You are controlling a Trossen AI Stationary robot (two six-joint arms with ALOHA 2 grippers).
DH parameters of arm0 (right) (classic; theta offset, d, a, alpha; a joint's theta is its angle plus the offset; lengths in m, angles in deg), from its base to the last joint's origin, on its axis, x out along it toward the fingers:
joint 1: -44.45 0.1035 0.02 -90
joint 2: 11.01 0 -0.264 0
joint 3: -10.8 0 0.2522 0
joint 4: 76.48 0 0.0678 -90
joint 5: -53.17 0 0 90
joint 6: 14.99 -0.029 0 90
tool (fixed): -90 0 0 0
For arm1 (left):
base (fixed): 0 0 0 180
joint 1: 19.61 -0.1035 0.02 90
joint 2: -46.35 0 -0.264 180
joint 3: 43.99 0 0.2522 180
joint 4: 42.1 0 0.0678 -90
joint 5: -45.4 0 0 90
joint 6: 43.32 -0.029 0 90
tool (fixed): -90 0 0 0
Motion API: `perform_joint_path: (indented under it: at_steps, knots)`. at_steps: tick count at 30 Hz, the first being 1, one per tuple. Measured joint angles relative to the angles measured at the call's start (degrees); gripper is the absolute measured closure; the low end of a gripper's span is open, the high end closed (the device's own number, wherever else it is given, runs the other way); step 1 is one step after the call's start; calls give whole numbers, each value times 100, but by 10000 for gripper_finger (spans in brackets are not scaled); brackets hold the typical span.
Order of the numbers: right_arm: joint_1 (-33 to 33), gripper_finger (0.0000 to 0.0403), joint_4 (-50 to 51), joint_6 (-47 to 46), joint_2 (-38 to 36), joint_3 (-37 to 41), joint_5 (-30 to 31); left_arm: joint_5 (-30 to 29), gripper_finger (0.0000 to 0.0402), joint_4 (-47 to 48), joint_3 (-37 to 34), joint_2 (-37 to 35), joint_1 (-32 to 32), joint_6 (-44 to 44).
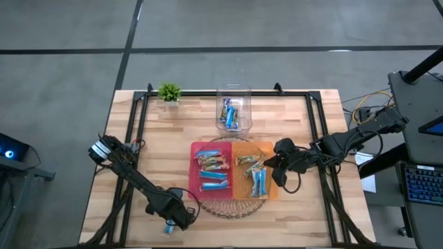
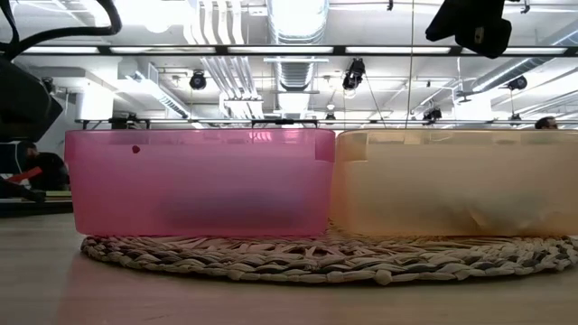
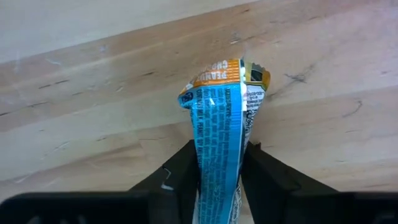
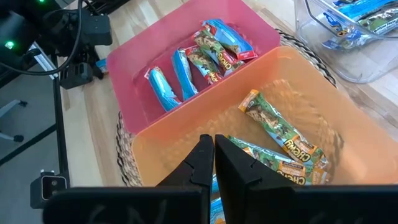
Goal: Pick and place Granola Bars by type
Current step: Put the yellow granola bar into the orange bin
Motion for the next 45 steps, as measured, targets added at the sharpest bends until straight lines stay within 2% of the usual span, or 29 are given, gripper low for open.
perform_joint_path:
  at_steps: [8,20,31,38,45]
  knots:
    - [0,394,0,0,0,2,0,45,341,-9,9,4,0,-33]
    - [0,394,2,2,0,15,2,59,346,1,9,-70,2,-48]
    - [0,394,0,2,0,15,2,21,346,646,13,-1119,-94,83]
    - [0,394,-2,0,0,17,2,-720,346,680,21,-1743,-193,176]
    - [9,394,-23,76,-8,9,-5,-2014,346,400,115,-2102,-505,-460]
